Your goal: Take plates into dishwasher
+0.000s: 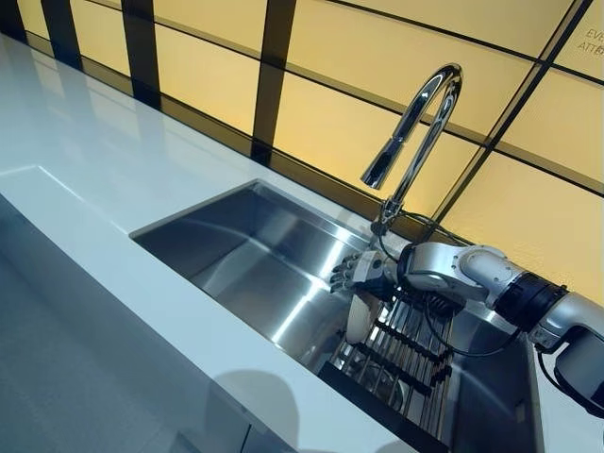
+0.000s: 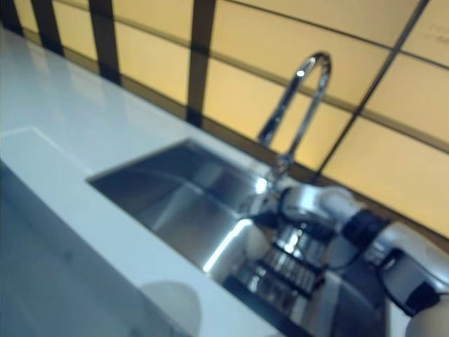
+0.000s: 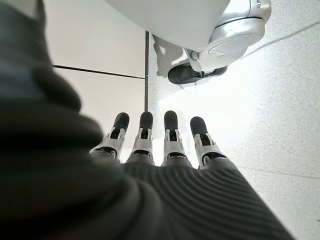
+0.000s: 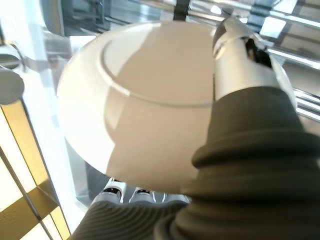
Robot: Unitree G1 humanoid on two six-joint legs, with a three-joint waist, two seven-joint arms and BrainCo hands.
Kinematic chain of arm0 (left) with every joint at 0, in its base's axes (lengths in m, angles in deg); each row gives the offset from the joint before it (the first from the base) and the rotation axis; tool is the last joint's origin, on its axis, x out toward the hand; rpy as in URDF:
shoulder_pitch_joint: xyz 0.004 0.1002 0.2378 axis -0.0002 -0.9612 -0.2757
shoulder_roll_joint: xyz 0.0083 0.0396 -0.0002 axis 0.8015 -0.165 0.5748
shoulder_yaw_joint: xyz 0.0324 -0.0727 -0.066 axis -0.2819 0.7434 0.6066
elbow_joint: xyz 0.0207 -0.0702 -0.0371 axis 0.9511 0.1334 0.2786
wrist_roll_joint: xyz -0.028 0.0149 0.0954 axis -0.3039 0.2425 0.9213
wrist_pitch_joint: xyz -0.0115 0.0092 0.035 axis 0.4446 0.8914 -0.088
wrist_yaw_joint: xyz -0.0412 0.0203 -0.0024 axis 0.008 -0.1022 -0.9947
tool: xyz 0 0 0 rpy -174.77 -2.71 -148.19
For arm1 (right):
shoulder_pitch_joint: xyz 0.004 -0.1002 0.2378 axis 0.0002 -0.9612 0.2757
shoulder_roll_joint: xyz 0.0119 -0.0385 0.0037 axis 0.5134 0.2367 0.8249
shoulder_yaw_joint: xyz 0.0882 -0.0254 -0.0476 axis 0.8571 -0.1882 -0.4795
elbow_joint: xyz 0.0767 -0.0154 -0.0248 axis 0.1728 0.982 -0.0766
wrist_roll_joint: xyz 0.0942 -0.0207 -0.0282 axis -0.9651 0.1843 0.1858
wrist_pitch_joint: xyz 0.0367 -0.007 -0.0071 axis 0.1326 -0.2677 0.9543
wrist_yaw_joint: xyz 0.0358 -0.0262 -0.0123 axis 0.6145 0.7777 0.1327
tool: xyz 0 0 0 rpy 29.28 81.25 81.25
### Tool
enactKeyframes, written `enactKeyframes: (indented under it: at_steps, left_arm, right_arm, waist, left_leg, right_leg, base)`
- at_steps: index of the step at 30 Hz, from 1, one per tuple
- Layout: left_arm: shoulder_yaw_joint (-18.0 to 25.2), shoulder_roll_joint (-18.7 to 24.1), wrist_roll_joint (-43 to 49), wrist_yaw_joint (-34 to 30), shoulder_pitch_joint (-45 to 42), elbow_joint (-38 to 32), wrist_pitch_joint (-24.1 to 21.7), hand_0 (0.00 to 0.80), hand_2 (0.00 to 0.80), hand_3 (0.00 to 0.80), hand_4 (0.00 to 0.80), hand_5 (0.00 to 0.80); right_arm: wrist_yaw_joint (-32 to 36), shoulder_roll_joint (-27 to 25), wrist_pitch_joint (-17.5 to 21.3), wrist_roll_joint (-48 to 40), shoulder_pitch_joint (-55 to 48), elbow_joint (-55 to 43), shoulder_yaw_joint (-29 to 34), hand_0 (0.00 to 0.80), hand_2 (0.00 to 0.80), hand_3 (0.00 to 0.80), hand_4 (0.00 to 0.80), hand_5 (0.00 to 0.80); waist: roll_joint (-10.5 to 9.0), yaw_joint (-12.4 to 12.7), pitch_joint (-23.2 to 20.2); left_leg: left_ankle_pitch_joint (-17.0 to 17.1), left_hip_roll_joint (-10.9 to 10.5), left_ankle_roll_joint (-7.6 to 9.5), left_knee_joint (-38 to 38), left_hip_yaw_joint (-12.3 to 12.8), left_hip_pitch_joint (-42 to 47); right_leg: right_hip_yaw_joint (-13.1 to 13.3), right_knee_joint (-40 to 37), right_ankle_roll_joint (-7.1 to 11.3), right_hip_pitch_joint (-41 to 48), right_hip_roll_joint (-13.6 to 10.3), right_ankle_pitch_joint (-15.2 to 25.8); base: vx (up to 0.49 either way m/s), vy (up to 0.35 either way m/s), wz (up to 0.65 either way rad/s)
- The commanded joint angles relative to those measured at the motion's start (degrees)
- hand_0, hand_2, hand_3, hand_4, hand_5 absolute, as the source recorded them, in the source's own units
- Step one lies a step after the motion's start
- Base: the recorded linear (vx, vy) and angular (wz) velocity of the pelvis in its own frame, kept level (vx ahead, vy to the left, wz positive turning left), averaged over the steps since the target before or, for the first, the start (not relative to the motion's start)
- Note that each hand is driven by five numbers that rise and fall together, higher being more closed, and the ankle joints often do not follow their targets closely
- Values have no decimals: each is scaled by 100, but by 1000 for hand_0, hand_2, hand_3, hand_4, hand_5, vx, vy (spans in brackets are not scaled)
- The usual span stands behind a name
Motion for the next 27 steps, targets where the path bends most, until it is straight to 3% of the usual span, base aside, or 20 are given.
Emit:
enactKeyframes:
  at_steps: [1, 15, 16, 17, 19, 20, 21, 22, 27]
  left_arm:
    - [-166, 60, 196, -38, -55, 63, 39, 0, 0, 0, 0, 0]
    - [-151, 61, 199, -27, -69, 82, -5, 0, 0, 0, 0, 0]
    - [-151, 65, 193, -27, -78, 70, -7, 0, 0, 0, 0, 0]
    - [-155, 69, 184, -20, -75, 78, -14, 0, 0, 0, 0, 0]
    - [-135, 62, 191, -21, -62, 91, -17, 0, 0, 0, 0, 0]
    - [-137, 56, 190, -18, -53, 93, -9, 0, 0, 0, 0, 0]
    - [-137, 55, 189, -16, -52, 93, -8, 0, 0, 0, 0, 0]
    - [-146, 53, 175, -4, -51, 97, -13, 0, 0, 0, 0, 0]
    - [-150, 63, 183, -5, -55, 103, -30, 0, 0, 0, 0, 0]
  right_arm:
    - [-56, -458, 95, 40, 641, 191, -230, 0, 0, 0, 0, 0]
    - [-90, -537, 70, -42, 556, 238, -197, 0, 0, 0, 0, 0]
    - [-103, -543, 73, -31, 534, 237, -173, 116, 116, 116, 116, 116]
    - [-114, -544, 80, -31, 536, 245, -170, 160, 160, 160, 160, 160]
    - [-144, -546, 84, -28, 530, 249, -159, 515, 515, 515, 515, 515]
    - [-164, -543, 82, -22, 518, 243, -149, 612, 612, 612, 612, 612]
    - [-165, -542, 81, -21, 516, 243, -148, 637, 637, 637, 637, 637]
    - [-168, -542, 82, -14, 504, 246, -138, 800, 800, 800, 800, 800]
    - [-235, -569, 115, 70, 449, 247, -101, 800, 800, 800, 800, 800]
  waist:
    - [-55, 117, -44]
    - [-50, 104, -37]
    - [-48, 100, -32]
    - [-50, 98, -30]
    - [-49, 90, -21]
    - [-48, 86, -15]
    - [-48, 86, -15]
    - [-48, 84, -11]
    - [-46, 82, -4]
  left_leg:
    - [-30, -68, 187, -74, 376, -245]
    - [-32, -62, 186, -74, 381, -249]
    - [-36, -63, 189, -74, 382, -245]
    - [-37, -65, 191, -74, 382, -247]
    - [-33, -62, 191, -74, 384, -249]
    - [-31, -65, 194, -74, 387, -252]
    - [-31, -66, 194, -74, 388, -253]
    - [-31, -66, 193, -74, 390, -257]
    - [-29, -68, 197, -74, 381, -262]
  right_leg:
    - [-180, 14, 251, 280, 88, -321]
    - [-176, 14, 252, 275, 88, -321]
    - [-172, 14, 252, 276, 89, -318]
    - [-169, 14, 253, 273, 90, -317]
    - [-168, 14, 252, 267, 92, -311]
    - [-165, 14, 254, 263, 90, -307]
    - [-165, 14, 254, 262, 90, -307]
    - [-164, 14, 256, 261, 90, -307]
    - [-168, 14, 256, 257, 83, -299]
  base:
    - [0, 0, 0]
    - [0, 0, 0]
    - [0, 0, 0]
    - [0, 0, 0]
    - [0, 0, 0]
    - [0, 0, 0]
    - [0, 0, 0]
    - [0, 0, 0]
    - [0, 0, 0]
